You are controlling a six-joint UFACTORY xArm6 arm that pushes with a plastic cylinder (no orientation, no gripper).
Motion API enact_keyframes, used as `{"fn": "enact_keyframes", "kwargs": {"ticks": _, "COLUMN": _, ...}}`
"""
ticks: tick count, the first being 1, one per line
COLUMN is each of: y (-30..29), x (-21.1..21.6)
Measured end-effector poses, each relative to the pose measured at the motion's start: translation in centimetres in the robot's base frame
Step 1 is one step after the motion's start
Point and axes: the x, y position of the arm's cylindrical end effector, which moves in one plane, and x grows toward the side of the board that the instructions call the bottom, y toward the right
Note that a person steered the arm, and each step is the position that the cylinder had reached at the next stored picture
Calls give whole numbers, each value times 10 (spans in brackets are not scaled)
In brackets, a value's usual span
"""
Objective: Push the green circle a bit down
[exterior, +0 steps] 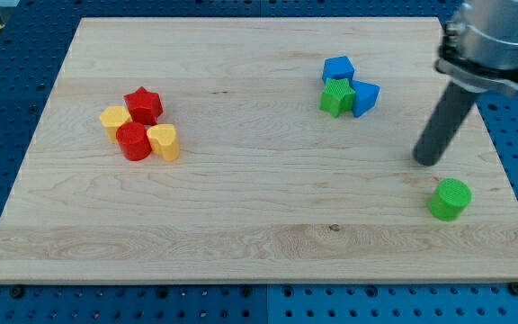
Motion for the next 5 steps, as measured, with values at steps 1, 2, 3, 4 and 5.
{"fn": "enact_keyframes", "kwargs": {"ticks": 1, "y": -10, "x": 1}}
{"fn": "enact_keyframes", "kwargs": {"ticks": 2, "y": -10, "x": 13}}
{"fn": "enact_keyframes", "kwargs": {"ticks": 3, "y": -10, "x": 38}}
{"fn": "enact_keyframes", "kwargs": {"ticks": 4, "y": -2, "x": 45}}
{"fn": "enact_keyframes", "kwargs": {"ticks": 5, "y": 3, "x": 45}}
